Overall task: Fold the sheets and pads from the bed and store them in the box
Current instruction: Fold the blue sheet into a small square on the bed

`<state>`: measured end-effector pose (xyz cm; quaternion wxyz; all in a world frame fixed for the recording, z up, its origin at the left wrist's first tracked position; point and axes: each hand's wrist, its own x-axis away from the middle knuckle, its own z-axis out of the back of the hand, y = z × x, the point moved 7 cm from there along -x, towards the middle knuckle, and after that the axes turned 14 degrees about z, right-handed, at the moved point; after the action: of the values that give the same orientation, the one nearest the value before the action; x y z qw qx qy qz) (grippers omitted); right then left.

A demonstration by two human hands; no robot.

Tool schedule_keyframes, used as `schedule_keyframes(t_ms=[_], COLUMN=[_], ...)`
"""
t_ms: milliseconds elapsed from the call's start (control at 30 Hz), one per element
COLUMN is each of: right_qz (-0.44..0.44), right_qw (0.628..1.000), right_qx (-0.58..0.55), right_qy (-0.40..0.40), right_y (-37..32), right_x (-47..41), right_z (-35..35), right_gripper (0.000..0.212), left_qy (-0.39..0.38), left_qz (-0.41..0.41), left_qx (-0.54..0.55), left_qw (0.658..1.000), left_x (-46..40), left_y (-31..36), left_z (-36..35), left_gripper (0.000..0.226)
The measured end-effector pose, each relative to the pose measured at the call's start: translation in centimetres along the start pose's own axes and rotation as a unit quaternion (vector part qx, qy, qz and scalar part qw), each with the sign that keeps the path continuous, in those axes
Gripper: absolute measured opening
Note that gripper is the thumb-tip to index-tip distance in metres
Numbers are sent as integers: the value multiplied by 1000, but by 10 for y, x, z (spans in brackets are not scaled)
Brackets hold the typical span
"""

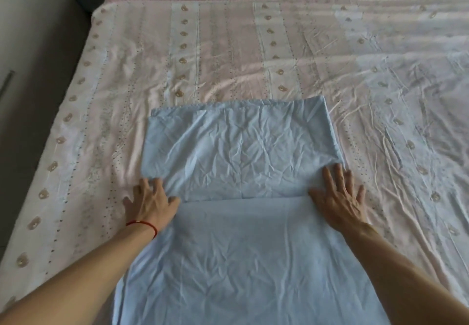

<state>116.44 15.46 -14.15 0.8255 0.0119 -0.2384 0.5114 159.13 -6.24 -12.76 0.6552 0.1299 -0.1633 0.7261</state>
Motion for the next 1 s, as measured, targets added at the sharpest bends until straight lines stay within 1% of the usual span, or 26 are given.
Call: schedule_keyframes(t_ms=[67, 133, 233, 300, 367, 433, 500, 567, 600, 633, 667, 700, 733, 767, 800, 833, 867, 900, 933, 967, 1000], right_qz=[45, 84, 146, 143, 118, 106, 110, 161, 194, 215, 216, 202, 178, 155, 138, 126, 122, 125, 137, 167, 201], right_qw=[998, 995, 985, 985, 990, 990, 986, 976, 968, 962, 962, 968, 976, 982, 985, 988, 988, 987, 982, 970, 954], right_qx=[27, 43, 64, 37, 14, 22, 45, 44, 33, 24, 15, 8, 7, 3, -2, -10, -12, -15, 1, 26, 80], right_qy=[30, 46, 72, 88, 79, 87, 118, 141, 153, 165, 165, 151, 129, 111, 98, 89, 91, 102, 133, 174, 207], right_y=[-10, -23, -39, -39, -35, -31, -24, -20, -19, -16, -14, -14, -12, -13, -13, -13, -16, -19, -19, -20, -23], right_x=[-36, -74, -134, -175, -209, -228, -242, -250, -252, -255, -258, -260, -264, -268, -269, -270, -267, -261, -255, -248, -241], right_z=[23, 46, 74, 88, 97, 105, 118, 128, 132, 135, 136, 134, 129, 124, 122, 122, 125, 130, 136, 140, 143], right_gripper=[73, 69, 61, 57, 57, 54, 42, 25, 20, 19, 21, 24, 26, 26, 24, 21, 18, 17, 21, 28, 29], left_qy=[-19, -29, -11, 7, 28, 45, 46, 28, 23, 16, 10, 2, -4, -2, 9, 47, 116, 187, 248, 280, 280], left_qz=[-14, -22, -42, -57, -79, -99, -123, -142, -138, -132, -120, -112, -106, -109, -123, -152, -188, -225, -267, -303, -319], left_qx=[53, 50, 35, 32, 24, 21, 22, 35, 48, 61, 68, 68, 68, 68, 62, 61, 47, 18, -19, -51, -73], left_qw=[998, 998, 998, 998, 996, 994, 991, 989, 989, 989, 990, 991, 992, 992, 990, 985, 974, 956, 931, 910, 902], left_x=[-34, -74, -128, -159, -186, -202, -215, -224, -228, -234, -240, -242, -245, -244, -240, -233, -223, -212, -201, -191, -188], left_y=[21, 37, 61, 73, 82, 91, 101, 104, 102, 100, 99, 100, 102, 105, 108, 108, 107, 103, 101, 100, 99], left_z=[22, 33, 53, 64, 71, 79, 89, 102, 109, 115, 116, 114, 110, 106, 103, 103, 107, 110, 111, 108, 101], left_gripper=[51, 50, 50, 53, 55, 53, 40, 20, 8, 9, 20, 27, 29, 24, 16, 12, 19, 26, 27, 29, 33])
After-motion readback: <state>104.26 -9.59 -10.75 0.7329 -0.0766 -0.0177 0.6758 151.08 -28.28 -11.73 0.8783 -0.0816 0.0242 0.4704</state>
